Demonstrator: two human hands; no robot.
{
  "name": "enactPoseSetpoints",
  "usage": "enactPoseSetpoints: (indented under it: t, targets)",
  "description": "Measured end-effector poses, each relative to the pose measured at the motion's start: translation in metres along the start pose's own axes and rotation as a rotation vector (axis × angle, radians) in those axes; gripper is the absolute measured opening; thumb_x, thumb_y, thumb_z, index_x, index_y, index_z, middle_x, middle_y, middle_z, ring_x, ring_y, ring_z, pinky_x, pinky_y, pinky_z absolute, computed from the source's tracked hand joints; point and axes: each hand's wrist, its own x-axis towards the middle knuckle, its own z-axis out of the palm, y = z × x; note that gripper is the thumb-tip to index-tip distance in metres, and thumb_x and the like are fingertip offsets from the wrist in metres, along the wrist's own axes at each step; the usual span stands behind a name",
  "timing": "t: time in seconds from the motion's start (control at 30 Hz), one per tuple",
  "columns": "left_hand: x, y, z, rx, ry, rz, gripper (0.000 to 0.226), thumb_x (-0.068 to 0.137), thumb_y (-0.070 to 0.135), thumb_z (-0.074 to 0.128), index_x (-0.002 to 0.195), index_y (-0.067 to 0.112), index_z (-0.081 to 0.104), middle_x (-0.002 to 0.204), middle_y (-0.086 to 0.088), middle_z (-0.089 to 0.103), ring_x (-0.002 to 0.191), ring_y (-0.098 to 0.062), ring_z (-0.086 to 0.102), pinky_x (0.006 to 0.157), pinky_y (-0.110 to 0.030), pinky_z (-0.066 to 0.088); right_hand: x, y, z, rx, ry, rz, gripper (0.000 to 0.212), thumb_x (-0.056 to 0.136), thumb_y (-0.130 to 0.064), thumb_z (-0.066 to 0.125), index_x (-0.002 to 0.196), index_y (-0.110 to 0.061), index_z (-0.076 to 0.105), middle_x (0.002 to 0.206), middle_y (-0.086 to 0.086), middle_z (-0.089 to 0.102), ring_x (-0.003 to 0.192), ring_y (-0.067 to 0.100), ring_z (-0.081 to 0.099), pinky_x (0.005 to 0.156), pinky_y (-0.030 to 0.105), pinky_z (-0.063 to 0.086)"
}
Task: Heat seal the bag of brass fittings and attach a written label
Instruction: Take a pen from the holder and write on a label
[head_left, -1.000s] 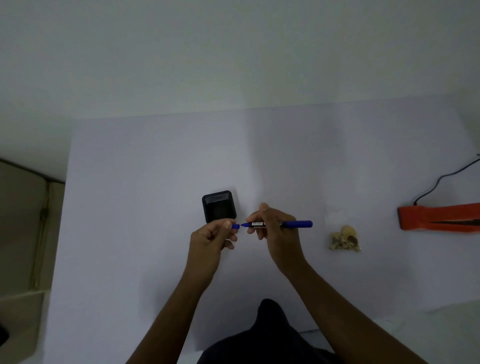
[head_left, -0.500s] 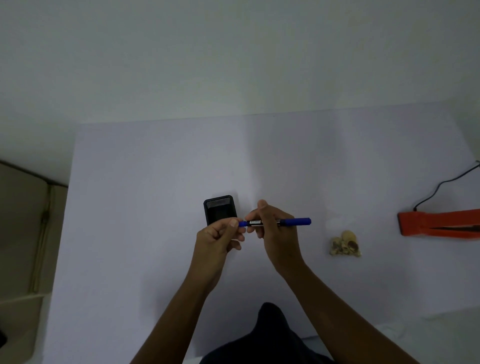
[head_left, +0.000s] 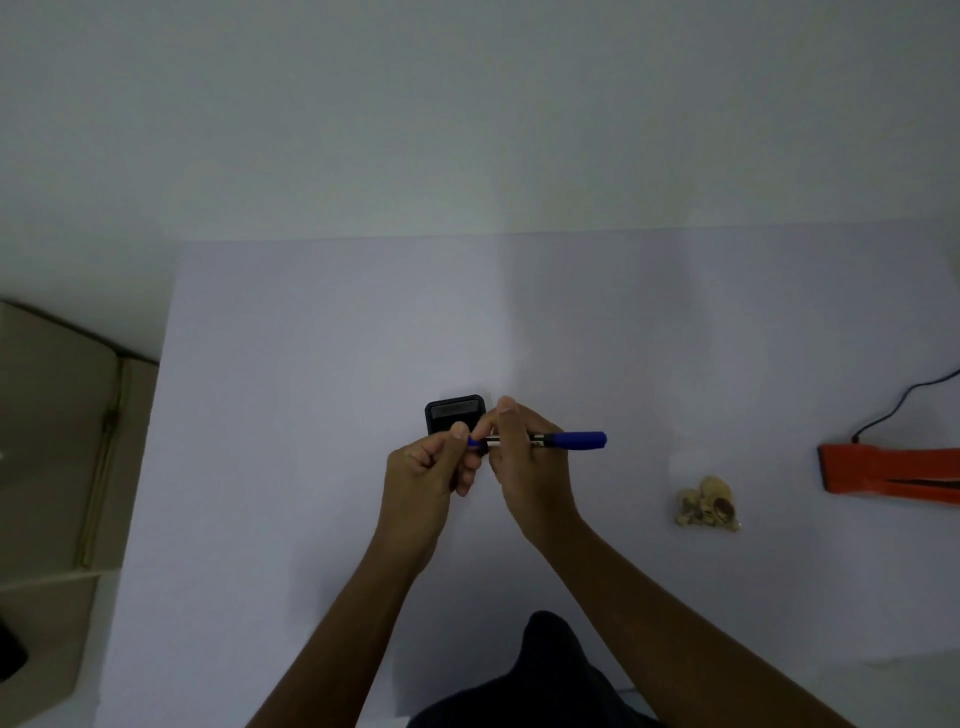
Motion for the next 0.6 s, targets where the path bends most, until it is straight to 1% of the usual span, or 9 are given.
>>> enactPoseSetpoints:
  t: [0.07,0.13,0.2,0.27,0.3,0.37,0.43,0.5,0.6]
  targets:
    - [0.009,0.006,-0.012,0.079,0.036,0.046,0.033,0.101,0.023,0.051,0.084,0.006,0.073,0.064,-0.004,0.067,0.056,-0.011,0.056,0.056,-0.023,0.048,0.007,0.001,0.002,-0.044,-0.114,-0.026,0.029,0.105,-0.012,0.046,0.081,-0.003,0.061,0.054,-0.011,0.059,0.048,0.000,0.053,0.051,0.011,0.042]
    - [0.023,0.013,-0.026,0.173,0.111,0.119,0.027,0.100,0.020,0.055,0.085,0.007,0.074,0.064,-0.002,0.068,0.054,-0.006,0.057,0.055,-0.019,0.047,0.014,0.006,0.002,-0.027,-0.148,0.012,0.023,0.103,-0.022,0.053,0.097,-0.002,0.060,0.061,-0.012,0.060,0.052,-0.001,0.054,0.050,0.009,0.041]
    - [0.036,0.020,-0.042,0.315,0.207,0.214,0.026,0.098,0.022,0.058,0.082,0.009,0.073,0.064,0.001,0.068,0.051,-0.003,0.056,0.054,-0.012,0.045,0.022,0.016,0.001,-0.003,-0.073,0.085,0.034,0.100,-0.037,0.055,0.108,-0.005,0.060,0.070,-0.003,0.057,0.053,0.000,0.051,0.049,0.010,0.039]
    - [0.047,0.022,-0.057,0.487,0.276,0.275,0.026,0.098,0.026,0.058,0.081,0.012,0.072,0.066,0.002,0.067,0.056,-0.004,0.060,0.057,-0.008,0.044,0.029,0.031,-0.002,-0.039,0.040,0.157,0.031,0.103,-0.038,0.050,0.108,-0.010,0.062,0.076,0.003,0.056,0.054,0.000,0.048,0.050,0.012,0.039]
    - [0.052,0.021,-0.063,0.562,0.288,0.294,0.026,0.098,0.028,0.058,0.083,0.012,0.072,0.068,0.000,0.068,0.059,-0.007,0.062,0.059,-0.010,0.046,0.031,0.038,-0.003,-0.100,0.103,0.179,0.027,0.104,-0.036,0.049,0.105,-0.013,0.062,0.077,0.002,0.057,0.056,0.000,0.048,0.052,0.013,0.041]
    - [0.063,0.014,-0.068,0.679,0.282,0.291,0.029,0.098,0.030,0.058,0.084,0.009,0.072,0.069,-0.005,0.068,0.063,-0.020,0.065,0.063,-0.027,0.053,0.034,0.053,-0.006,-0.267,0.185,0.195,0.022,0.103,-0.036,0.052,0.102,-0.016,0.062,0.076,-0.003,0.059,0.059,0.003,0.050,0.058,0.019,0.044]
    - [0.073,0.004,-0.066,0.762,0.273,0.259,0.033,0.098,0.031,0.058,0.080,0.006,0.071,0.066,-0.009,0.066,0.061,-0.028,0.063,0.061,-0.040,0.053,0.035,0.066,-0.007,-0.352,0.189,0.203,0.018,0.102,-0.033,0.055,0.104,-0.016,0.062,0.077,-0.006,0.059,0.062,0.004,0.051,0.059,0.020,0.044]
    - [0.080,-0.008,-0.061,0.808,0.246,0.234,0.036,0.097,0.032,0.059,0.076,0.004,0.069,0.063,-0.010,0.064,0.058,-0.029,0.061,0.058,-0.042,0.053,0.035,0.077,-0.007,-0.379,0.172,0.211,0.015,0.102,-0.029,0.056,0.105,-0.016,0.063,0.079,-0.006,0.061,0.066,0.004,0.054,0.058,0.013,0.044]
    - [0.085,-0.026,-0.050,0.821,0.186,0.187,0.035,0.096,0.031,0.061,0.077,0.003,0.070,0.063,-0.008,0.065,0.056,-0.024,0.061,0.058,-0.040,0.054,0.037,0.092,-0.008,-0.461,0.142,0.219,0.014,0.101,-0.024,0.057,0.109,-0.016,0.066,0.089,-0.003,0.066,0.077,0.003,0.060,0.063,0.008,0.045]
